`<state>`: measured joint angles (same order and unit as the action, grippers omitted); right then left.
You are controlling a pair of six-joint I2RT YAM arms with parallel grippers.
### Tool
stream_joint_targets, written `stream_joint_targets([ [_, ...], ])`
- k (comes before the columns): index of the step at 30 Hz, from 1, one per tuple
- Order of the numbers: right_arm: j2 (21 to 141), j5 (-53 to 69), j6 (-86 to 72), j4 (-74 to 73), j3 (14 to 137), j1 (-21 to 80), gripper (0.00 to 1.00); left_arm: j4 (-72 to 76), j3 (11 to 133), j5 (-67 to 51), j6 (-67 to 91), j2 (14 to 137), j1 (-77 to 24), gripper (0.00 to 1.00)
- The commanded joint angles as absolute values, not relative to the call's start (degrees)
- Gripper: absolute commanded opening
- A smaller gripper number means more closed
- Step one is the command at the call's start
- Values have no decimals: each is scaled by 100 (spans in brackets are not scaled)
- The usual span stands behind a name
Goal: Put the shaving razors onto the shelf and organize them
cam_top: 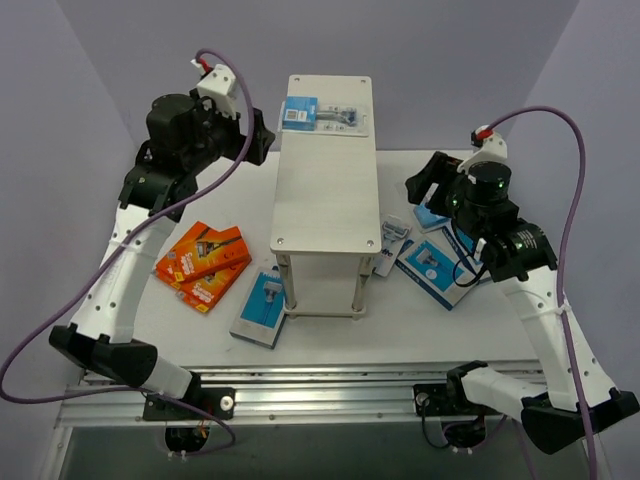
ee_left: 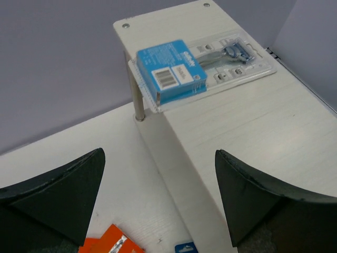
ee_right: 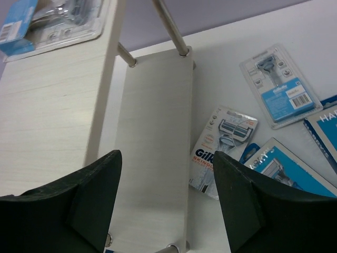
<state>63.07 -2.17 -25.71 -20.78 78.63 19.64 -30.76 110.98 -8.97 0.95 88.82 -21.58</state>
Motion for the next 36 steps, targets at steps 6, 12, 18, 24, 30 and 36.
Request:
stream_joint_targets([
  [6,5862,832,-3489,-1636,6374,626,52,-1960,8281,-668,773,6909,-1881,94],
  [12,6029,1441,-3551,-818,5160,26,50,-1257,6980,-370,949,6285,-1934,94],
  [18,6853,1819,-3384,-423,5133,-422,50,-1011,6179,-62,826,6161,-2004,94],
  [24,7469,2065,-3393,-247,5089,-396,52,-1143,6135,431,800,6117,-2021,94],
  [30,8138,2083,-3129,193,5150,-378,52,-1142,6091,466,800,6082,-2074,94],
  [36,8919,2083,-2874,360,5721,-325,52,-1230,6135,668,738,6091,-2074,94],
])
